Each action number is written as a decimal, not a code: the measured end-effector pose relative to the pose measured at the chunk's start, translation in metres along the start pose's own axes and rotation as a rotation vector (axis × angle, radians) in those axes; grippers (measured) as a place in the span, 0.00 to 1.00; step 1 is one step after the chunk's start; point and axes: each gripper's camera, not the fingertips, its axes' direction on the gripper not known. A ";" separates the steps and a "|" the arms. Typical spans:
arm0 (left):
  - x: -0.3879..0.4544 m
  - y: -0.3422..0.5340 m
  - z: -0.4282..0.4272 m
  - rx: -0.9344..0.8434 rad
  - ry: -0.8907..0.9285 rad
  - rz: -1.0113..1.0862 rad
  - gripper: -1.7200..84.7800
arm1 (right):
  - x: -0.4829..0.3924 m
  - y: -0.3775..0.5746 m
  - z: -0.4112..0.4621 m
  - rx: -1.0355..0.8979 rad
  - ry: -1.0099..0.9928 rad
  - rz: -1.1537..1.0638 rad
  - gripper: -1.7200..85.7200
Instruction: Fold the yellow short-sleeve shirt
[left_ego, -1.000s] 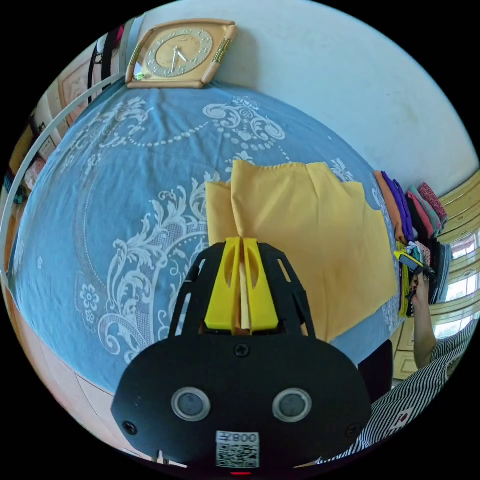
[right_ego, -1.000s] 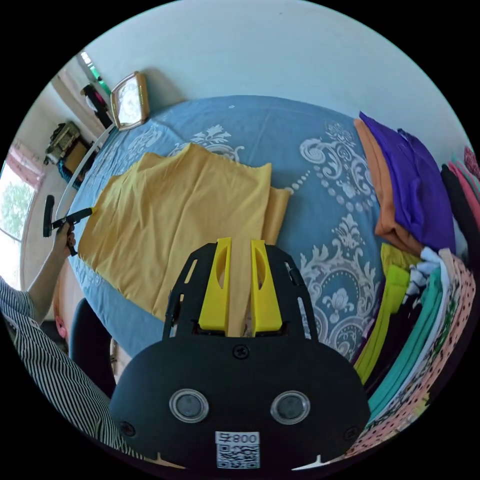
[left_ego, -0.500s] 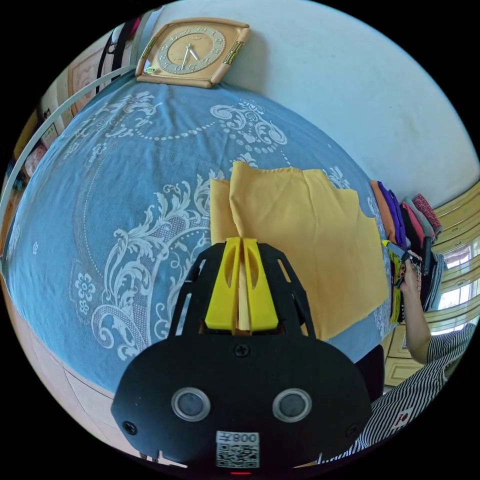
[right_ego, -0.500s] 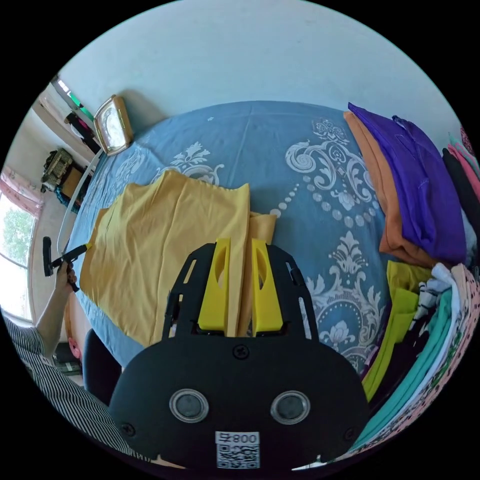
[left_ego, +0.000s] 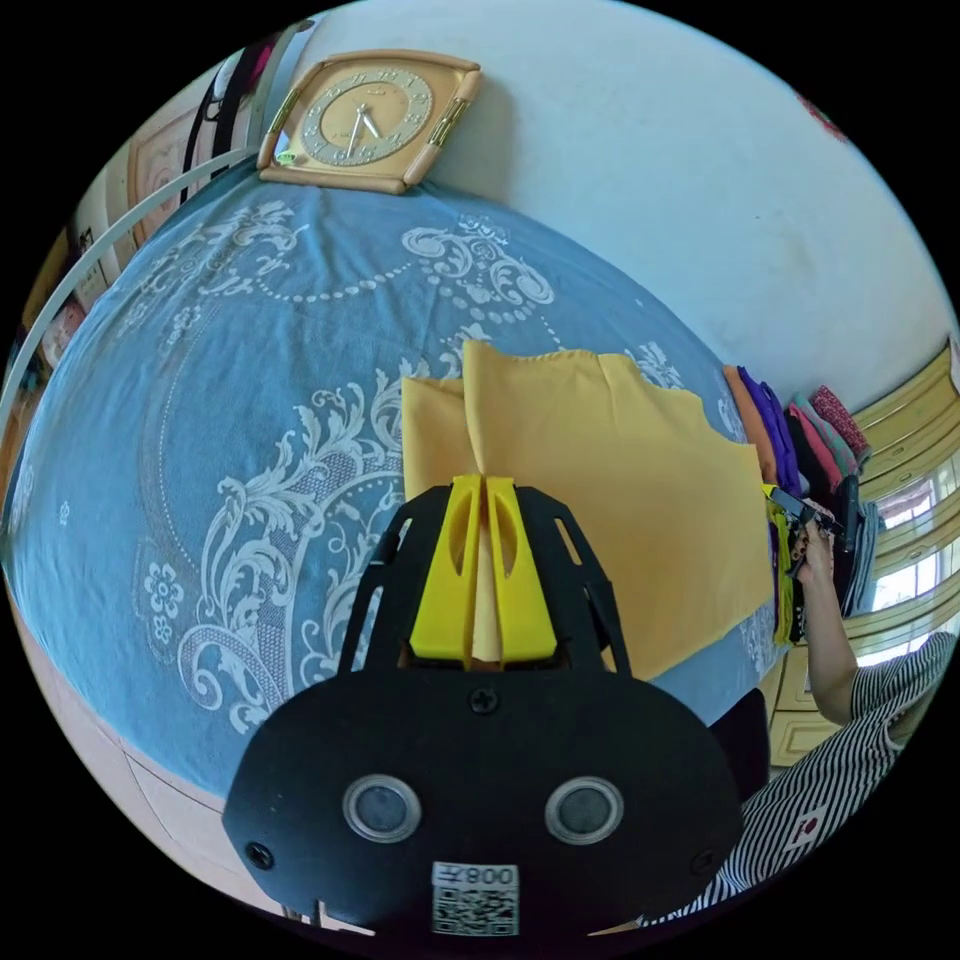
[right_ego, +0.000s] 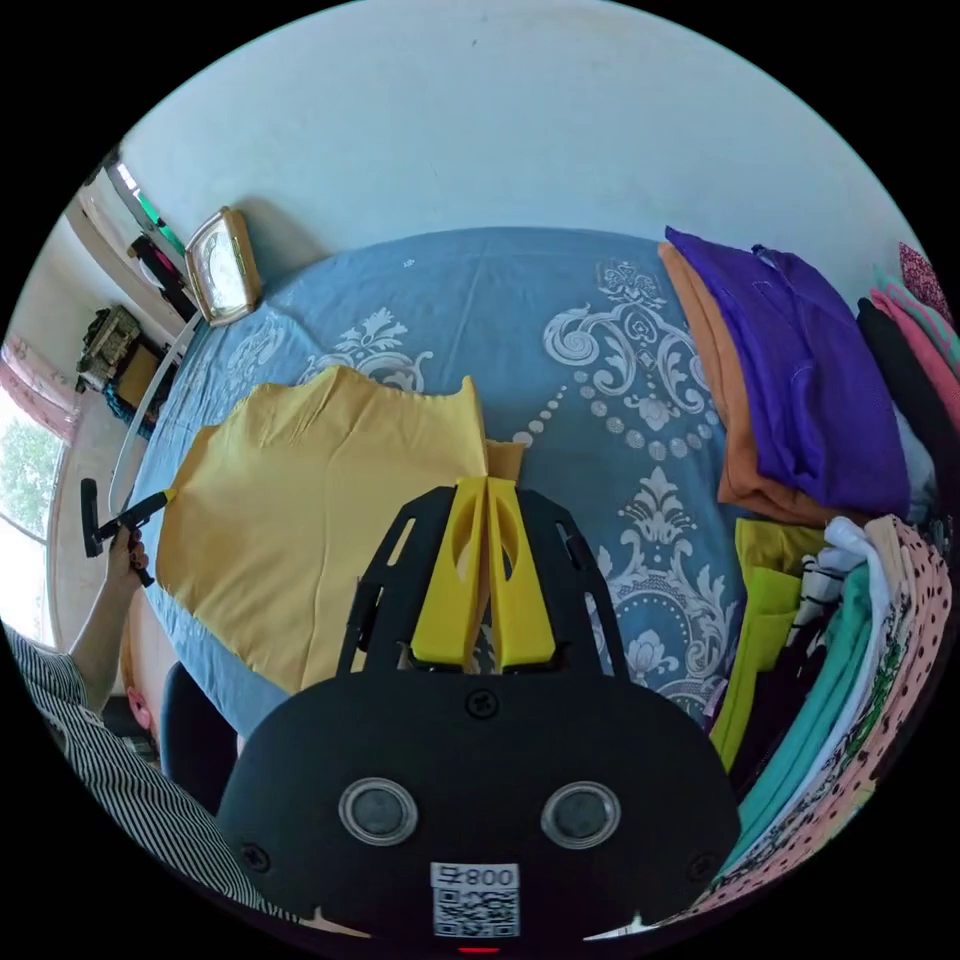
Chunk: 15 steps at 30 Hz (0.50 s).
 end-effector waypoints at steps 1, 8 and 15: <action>-0.002 0.003 0.005 -0.016 -0.006 -0.001 0.03 | 0.003 0.003 0.014 -0.029 -0.003 0.009 0.02; -0.012 0.018 -0.007 -0.046 -0.049 -0.013 0.03 | 0.009 0.025 0.047 -0.089 -0.038 0.061 0.03; -0.024 0.047 -0.063 0.004 0.042 -0.061 0.05 | 0.023 0.090 0.018 -0.054 -0.135 0.099 0.08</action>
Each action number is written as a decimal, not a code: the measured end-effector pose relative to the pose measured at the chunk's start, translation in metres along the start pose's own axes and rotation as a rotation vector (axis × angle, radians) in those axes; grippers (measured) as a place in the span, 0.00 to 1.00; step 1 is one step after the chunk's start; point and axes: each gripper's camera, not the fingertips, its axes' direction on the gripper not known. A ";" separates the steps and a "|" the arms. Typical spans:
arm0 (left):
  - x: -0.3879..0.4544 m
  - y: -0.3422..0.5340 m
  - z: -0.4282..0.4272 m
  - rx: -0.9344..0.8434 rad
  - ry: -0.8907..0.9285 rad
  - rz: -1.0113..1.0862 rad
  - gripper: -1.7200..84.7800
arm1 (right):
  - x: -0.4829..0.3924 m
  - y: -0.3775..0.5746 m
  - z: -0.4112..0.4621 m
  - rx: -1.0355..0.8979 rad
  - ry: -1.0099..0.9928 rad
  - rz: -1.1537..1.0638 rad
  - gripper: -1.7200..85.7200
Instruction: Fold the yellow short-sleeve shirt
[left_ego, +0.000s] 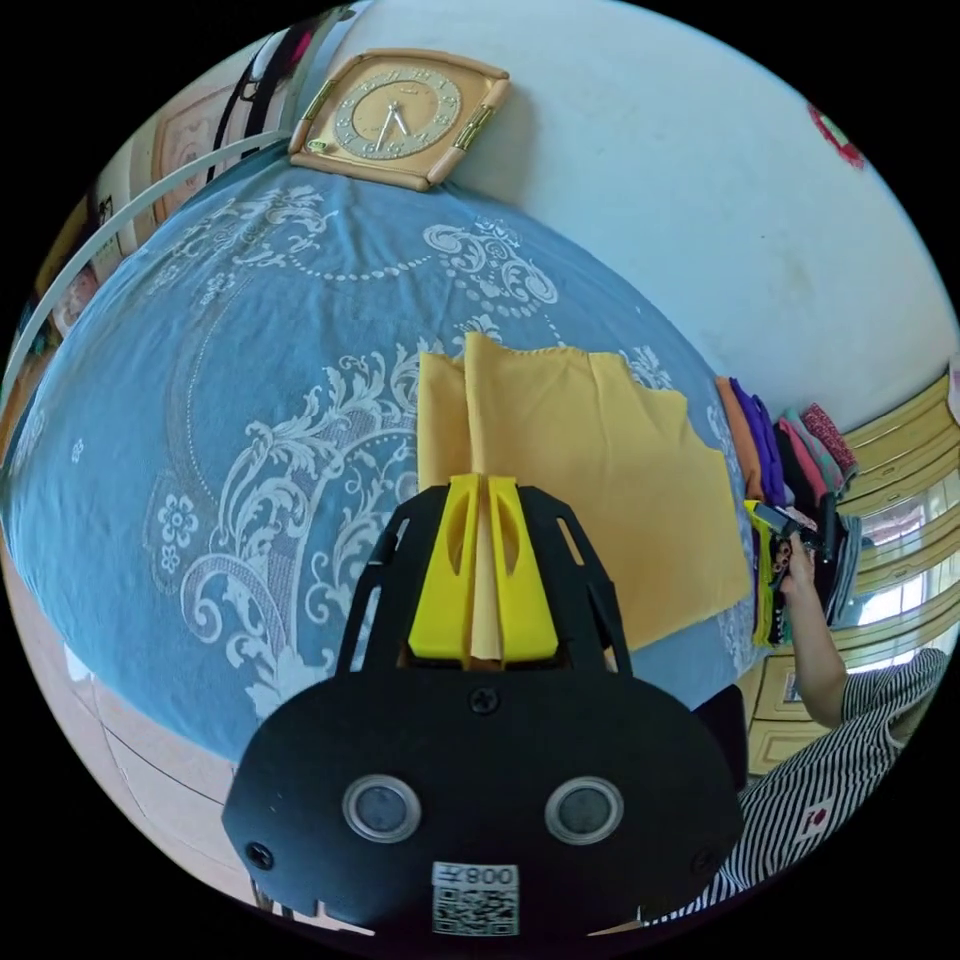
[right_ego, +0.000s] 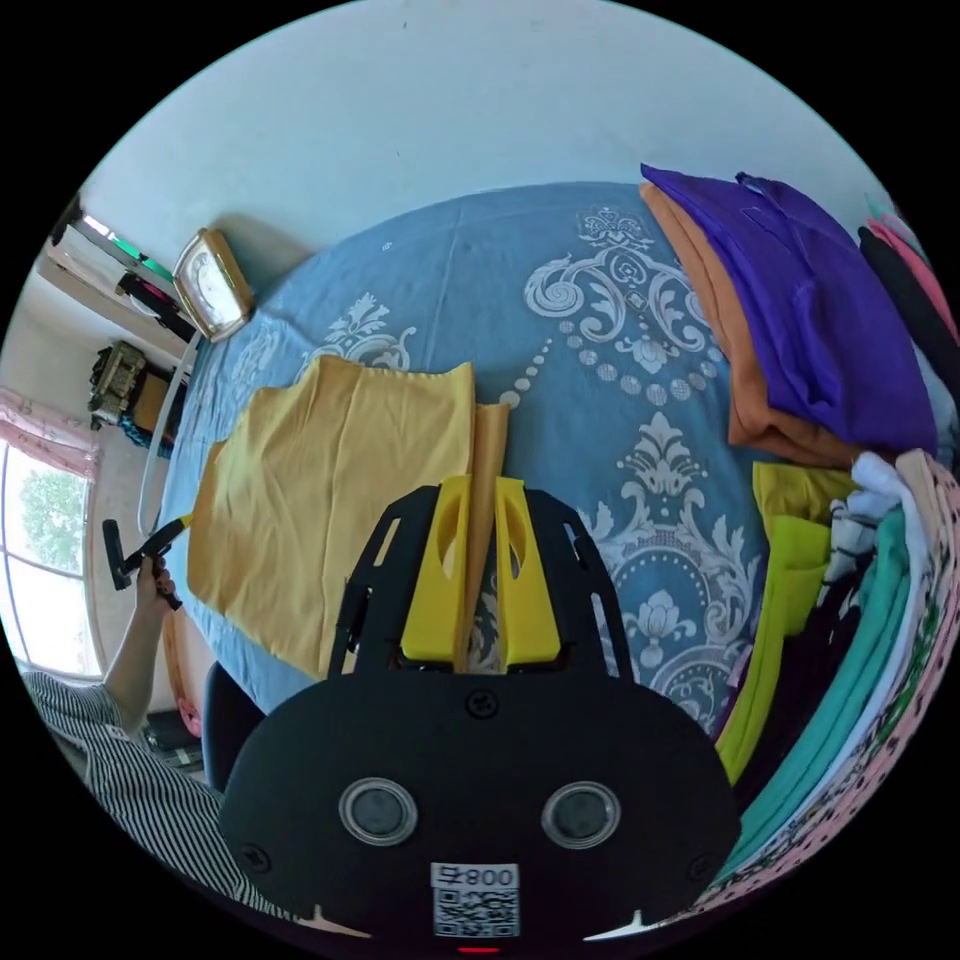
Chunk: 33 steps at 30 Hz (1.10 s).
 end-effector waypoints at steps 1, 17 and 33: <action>-0.001 0.007 -0.009 -0.009 0.023 -0.003 0.05 | 0.001 0.017 -0.003 -0.010 -0.032 -0.002 0.09; 0.005 0.016 -0.124 -0.197 0.045 -0.062 0.03 | 0.014 0.184 0.022 -0.150 -0.160 0.082 0.10; 0.048 -0.070 -0.298 -0.199 0.030 -0.092 0.03 | 0.034 0.217 0.053 -0.251 -0.254 0.100 0.03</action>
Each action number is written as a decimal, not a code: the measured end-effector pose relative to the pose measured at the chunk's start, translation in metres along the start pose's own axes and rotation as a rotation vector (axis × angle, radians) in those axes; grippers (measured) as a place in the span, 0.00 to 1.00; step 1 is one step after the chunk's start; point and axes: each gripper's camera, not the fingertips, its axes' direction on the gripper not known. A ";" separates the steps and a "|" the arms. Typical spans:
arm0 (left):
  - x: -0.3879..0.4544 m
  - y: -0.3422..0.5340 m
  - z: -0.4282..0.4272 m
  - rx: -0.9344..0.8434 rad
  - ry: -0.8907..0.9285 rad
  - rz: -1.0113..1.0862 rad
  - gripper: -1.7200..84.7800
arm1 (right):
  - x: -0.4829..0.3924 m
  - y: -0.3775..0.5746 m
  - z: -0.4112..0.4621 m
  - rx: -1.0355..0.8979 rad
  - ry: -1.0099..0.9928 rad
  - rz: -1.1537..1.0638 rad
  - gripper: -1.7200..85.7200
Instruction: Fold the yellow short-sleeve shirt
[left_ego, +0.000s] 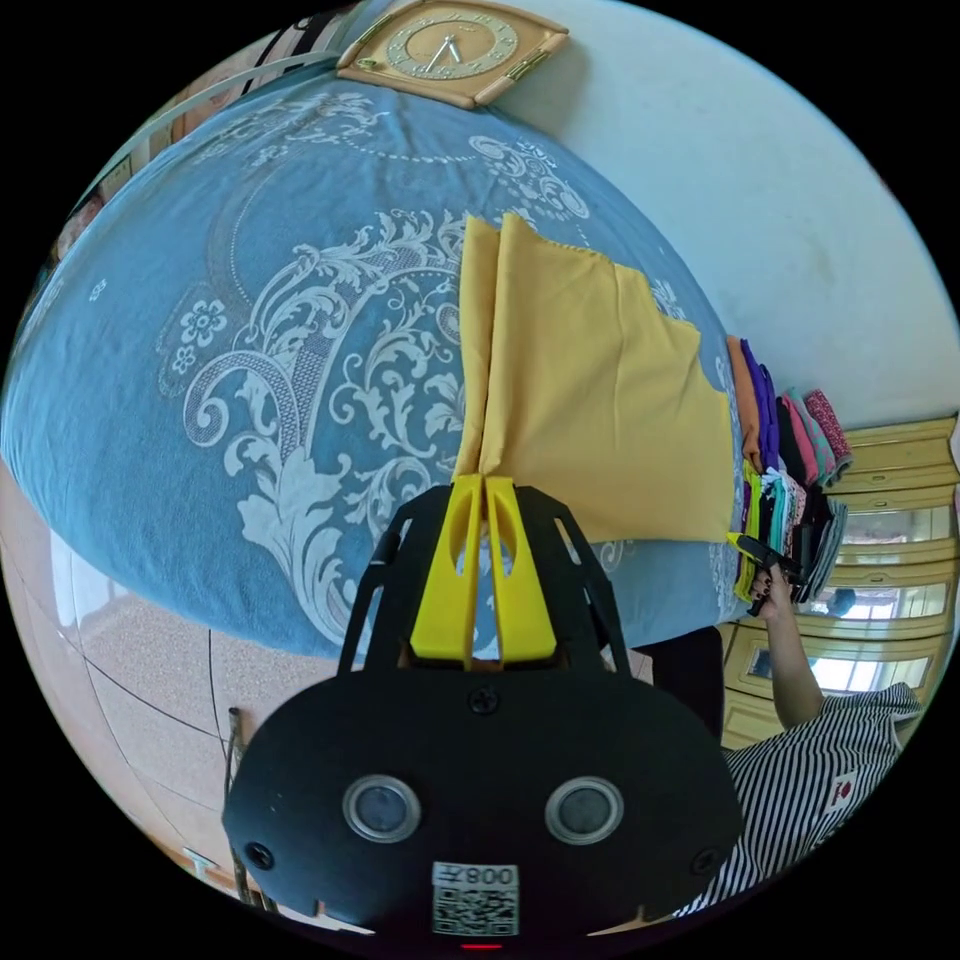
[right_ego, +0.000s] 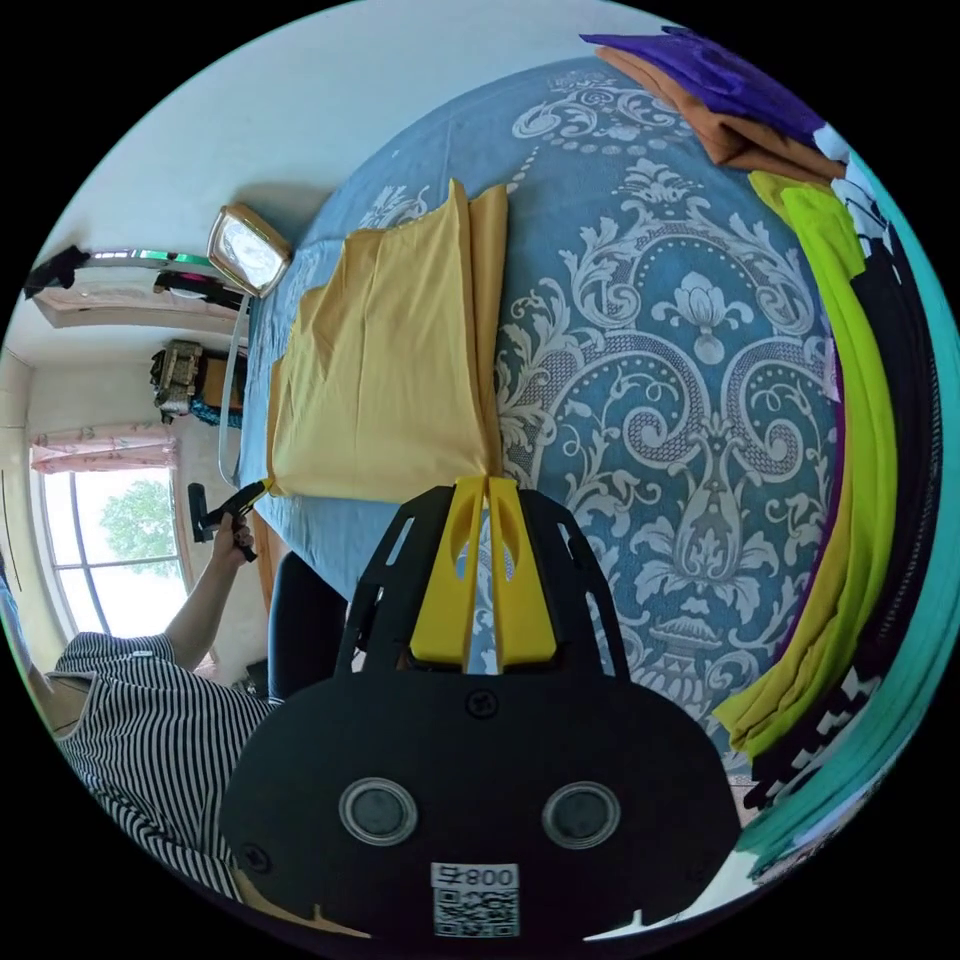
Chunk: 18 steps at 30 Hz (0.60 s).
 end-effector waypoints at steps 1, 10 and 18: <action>0.008 -0.006 -0.017 0.001 -0.001 0.005 0.03 | 0.003 0.001 0.003 0.000 -0.012 0.007 0.03; 0.065 -0.040 -0.162 0.060 -0.018 -0.072 0.03 | 0.009 0.016 0.005 0.016 -0.054 0.030 0.02; 0.248 -0.093 -0.271 0.085 0.039 0.297 0.04 | 0.013 0.028 0.006 0.043 -0.102 0.055 0.02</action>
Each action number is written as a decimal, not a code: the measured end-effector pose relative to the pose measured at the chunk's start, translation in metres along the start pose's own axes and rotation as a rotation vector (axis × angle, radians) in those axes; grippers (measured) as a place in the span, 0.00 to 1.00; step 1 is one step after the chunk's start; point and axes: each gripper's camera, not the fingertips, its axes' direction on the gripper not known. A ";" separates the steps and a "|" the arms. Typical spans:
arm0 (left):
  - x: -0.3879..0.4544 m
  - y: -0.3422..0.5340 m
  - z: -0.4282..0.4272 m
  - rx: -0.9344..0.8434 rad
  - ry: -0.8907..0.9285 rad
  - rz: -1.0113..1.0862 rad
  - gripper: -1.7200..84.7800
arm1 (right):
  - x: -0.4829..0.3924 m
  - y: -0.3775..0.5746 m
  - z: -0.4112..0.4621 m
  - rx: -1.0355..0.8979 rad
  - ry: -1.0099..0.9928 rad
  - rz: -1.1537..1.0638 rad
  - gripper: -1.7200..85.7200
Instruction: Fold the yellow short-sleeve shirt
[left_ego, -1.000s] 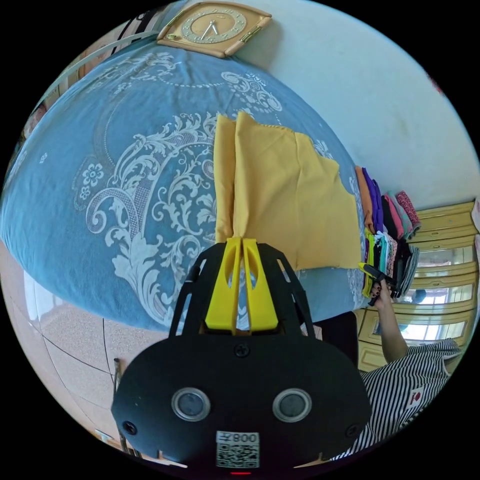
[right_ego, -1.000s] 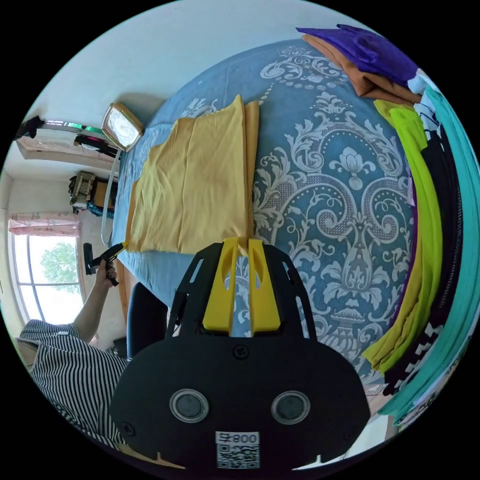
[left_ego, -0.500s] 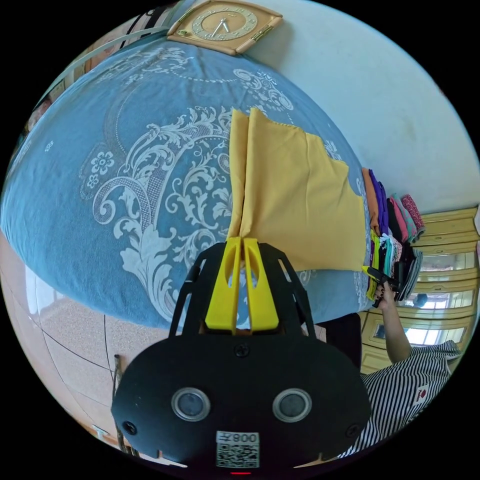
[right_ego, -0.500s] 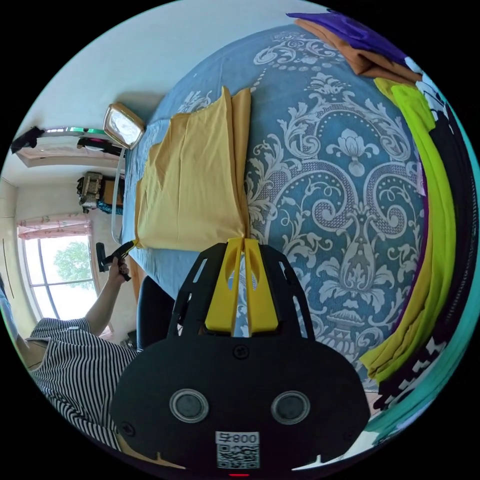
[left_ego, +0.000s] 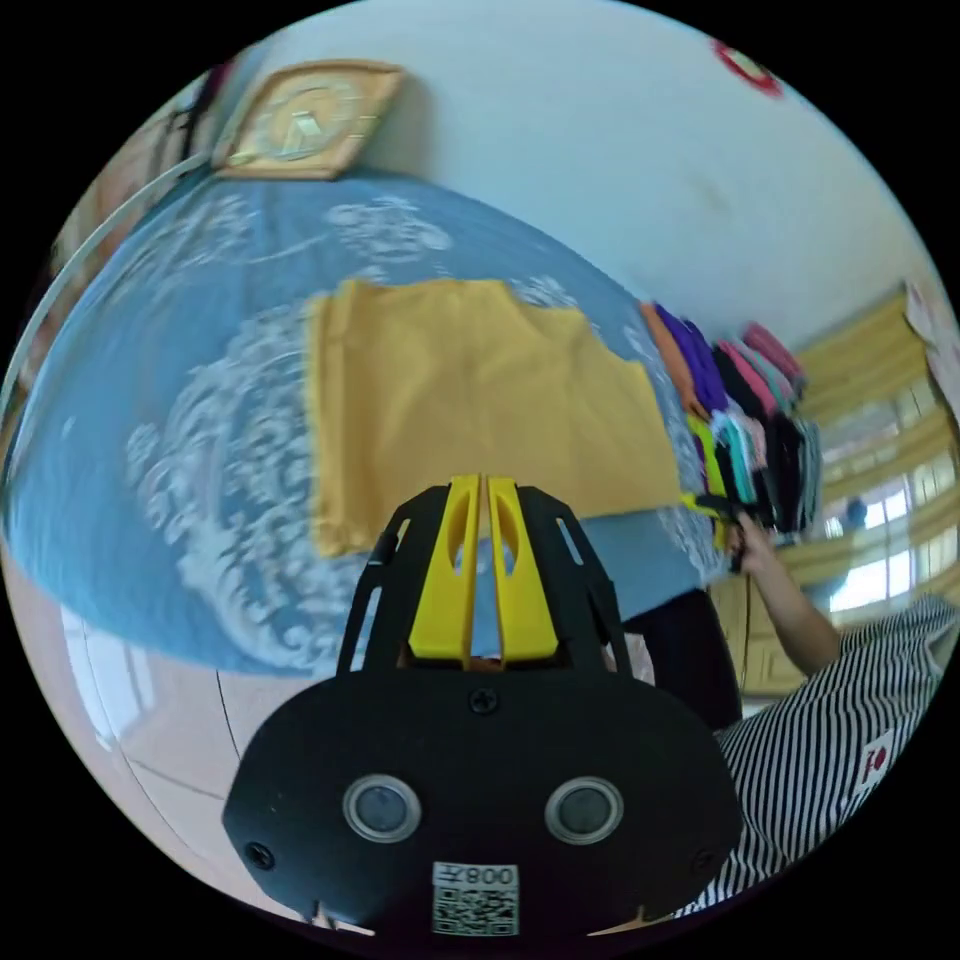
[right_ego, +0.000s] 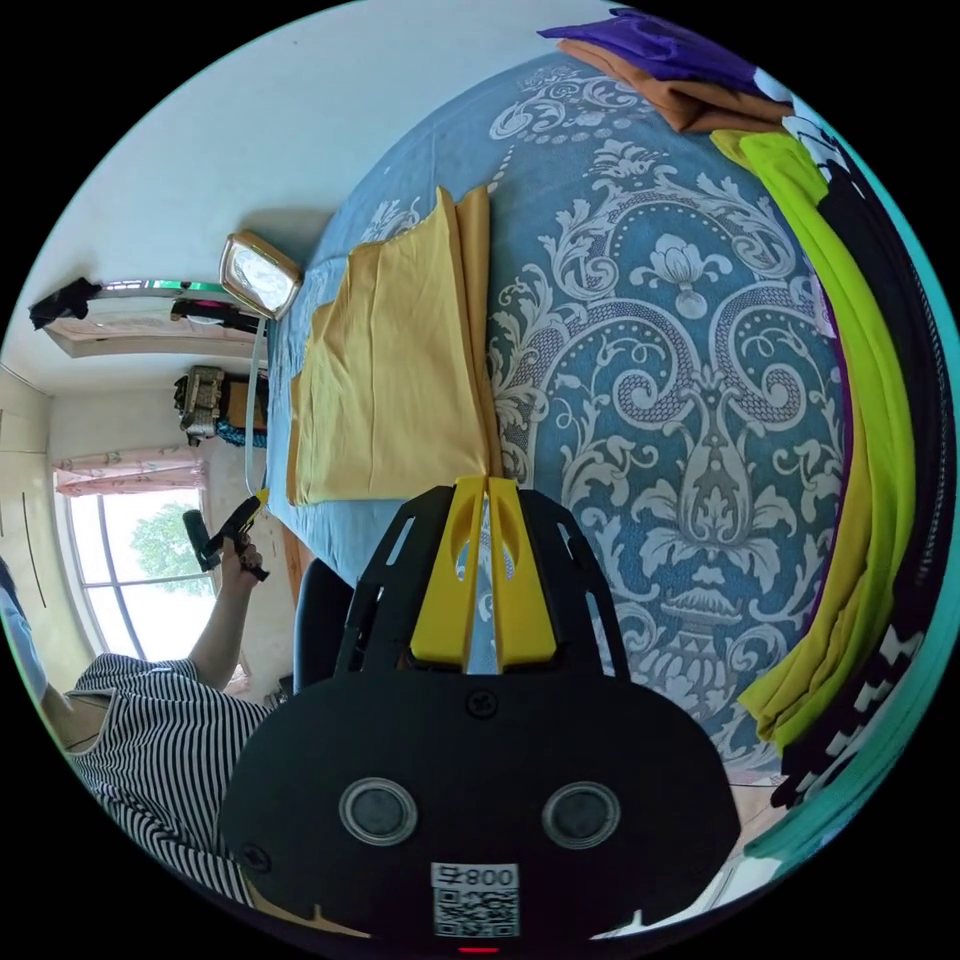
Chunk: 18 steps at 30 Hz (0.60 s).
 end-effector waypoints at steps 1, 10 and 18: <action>0.043 -0.024 0.003 -0.041 0.038 0.111 0.05 | 0.000 0.000 0.000 0.003 -0.003 0.002 0.02; 0.359 -0.150 0.042 -0.265 0.064 0.809 0.10 | -0.019 -0.008 -0.006 0.005 0.020 -0.041 0.02; 0.468 -0.204 0.014 -0.304 -0.202 0.967 0.06 | -0.048 -0.022 -0.019 -0.011 0.013 -0.128 0.02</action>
